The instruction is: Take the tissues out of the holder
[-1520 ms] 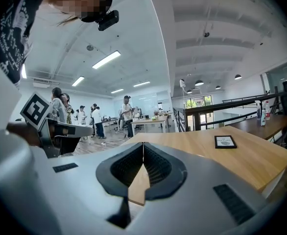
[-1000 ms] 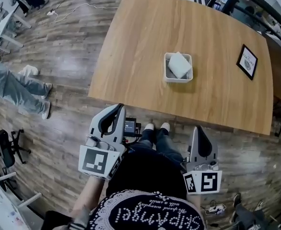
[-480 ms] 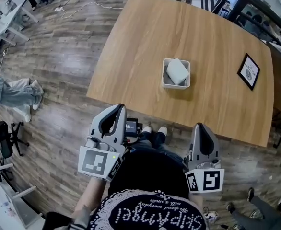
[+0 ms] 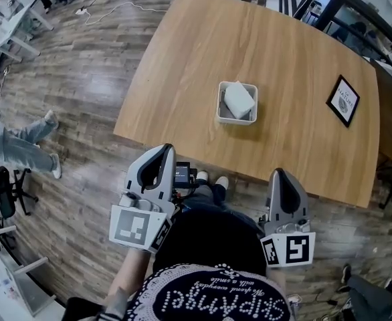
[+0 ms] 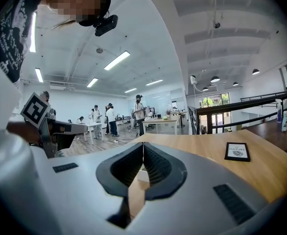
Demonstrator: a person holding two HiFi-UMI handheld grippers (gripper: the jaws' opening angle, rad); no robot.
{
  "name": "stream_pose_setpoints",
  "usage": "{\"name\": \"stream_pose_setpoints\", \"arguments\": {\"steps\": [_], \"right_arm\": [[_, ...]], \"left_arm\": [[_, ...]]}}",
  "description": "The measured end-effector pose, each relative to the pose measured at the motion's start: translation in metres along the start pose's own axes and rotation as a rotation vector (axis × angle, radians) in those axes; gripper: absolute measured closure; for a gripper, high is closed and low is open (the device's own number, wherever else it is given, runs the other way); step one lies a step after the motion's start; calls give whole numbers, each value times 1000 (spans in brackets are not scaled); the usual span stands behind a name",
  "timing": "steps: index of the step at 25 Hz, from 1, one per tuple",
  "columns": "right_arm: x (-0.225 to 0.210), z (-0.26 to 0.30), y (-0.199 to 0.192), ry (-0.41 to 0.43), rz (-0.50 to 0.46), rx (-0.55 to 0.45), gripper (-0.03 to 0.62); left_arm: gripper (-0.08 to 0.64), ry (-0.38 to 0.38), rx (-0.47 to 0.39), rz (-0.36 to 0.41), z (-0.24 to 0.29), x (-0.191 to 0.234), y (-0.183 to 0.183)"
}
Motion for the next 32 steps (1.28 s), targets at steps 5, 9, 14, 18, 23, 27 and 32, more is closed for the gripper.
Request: {"name": "stream_pose_setpoints", "arguments": {"steps": [5, 9, 14, 18, 23, 27, 32], "right_arm": [[4, -1, 0, 4, -1, -6, 581], [8, -2, 1, -14, 3, -13, 581], [12, -6, 1, -48, 17, -10, 581], [17, -5, 1, -65, 22, -4, 581], [21, 0, -2, -66, 18, 18, 580], [22, 12, -4, -57, 27, 44, 580], [23, 28, -7, -49, 35, 67, 580]], "left_arm": [[555, -19, 5, -3, -2, -4, -1], [555, -45, 23, -23, -1, -5, 2], [555, -64, 5, 19, 2, 5, 5], [555, -82, 18, 14, 6, 13, 5], [555, -98, 28, 7, 14, 21, 5], [555, -107, 44, 3, 20, 29, 5], [555, -127, 65, 3, 28, 31, 1]]}}
Point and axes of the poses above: the fingertips, and each gripper's own axes: z forward along the fingers, x to its left, y out of its top, the point moved 7 cm from there along -z, backward along the fingers, and after that the axes turned 8 degrees about x, right-handed, at the moved point
